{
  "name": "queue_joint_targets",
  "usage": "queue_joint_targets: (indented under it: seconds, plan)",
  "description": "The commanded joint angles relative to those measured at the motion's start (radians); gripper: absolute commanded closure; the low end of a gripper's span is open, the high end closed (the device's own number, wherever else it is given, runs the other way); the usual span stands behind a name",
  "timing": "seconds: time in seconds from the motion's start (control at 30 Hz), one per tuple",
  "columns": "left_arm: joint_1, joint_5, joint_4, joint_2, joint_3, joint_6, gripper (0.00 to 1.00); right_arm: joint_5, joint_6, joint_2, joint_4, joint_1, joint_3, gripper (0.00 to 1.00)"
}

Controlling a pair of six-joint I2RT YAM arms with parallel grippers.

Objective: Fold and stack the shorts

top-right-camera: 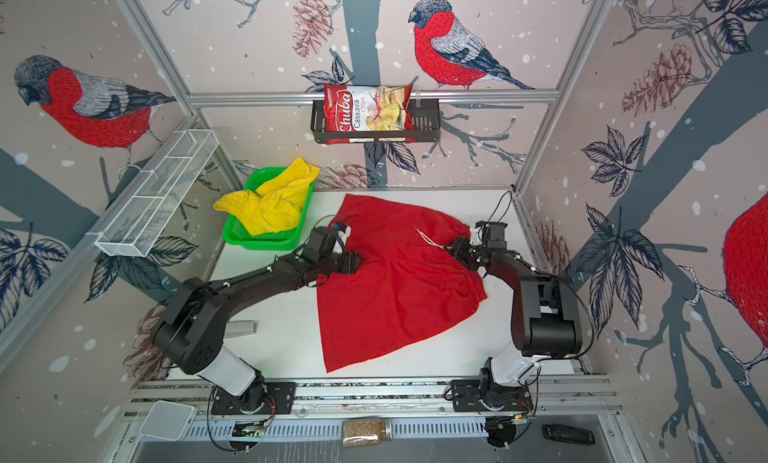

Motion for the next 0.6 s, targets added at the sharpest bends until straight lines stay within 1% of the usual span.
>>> queue_joint_targets:
  seconds: [0.0, 0.1, 0.2, 0.37, 0.47, 0.57]
  plan:
    - [-0.004, -0.022, 0.086, -0.007, -0.089, -0.106, 0.41, 0.03, -0.003, -0.013, 0.023, -0.004, -0.058, 0.44]
    - [0.001, -0.096, 0.074, 0.006, -0.119, -0.134, 0.41, 0.075, 0.02, -0.026, 0.051, -0.007, -0.113, 0.47]
    - [0.01, -0.14, 0.057, 0.034, -0.112, -0.134, 0.42, 0.099, 0.034, -0.03, 0.069, -0.009, -0.149, 0.48]
    - [0.069, -0.143, 0.064, 0.102, -0.098, -0.098, 0.43, 0.125, 0.066, -0.058, 0.102, -0.007, -0.222, 0.48]
    - [0.113, -0.139, 0.076, 0.145, -0.077, -0.064, 0.44, 0.096, 0.094, -0.086, 0.151, -0.001, -0.272, 0.48]
    - [0.148, -0.14, 0.075, 0.183, -0.032, -0.019, 0.44, 0.063, 0.098, -0.1, 0.174, 0.01, -0.282, 0.47]
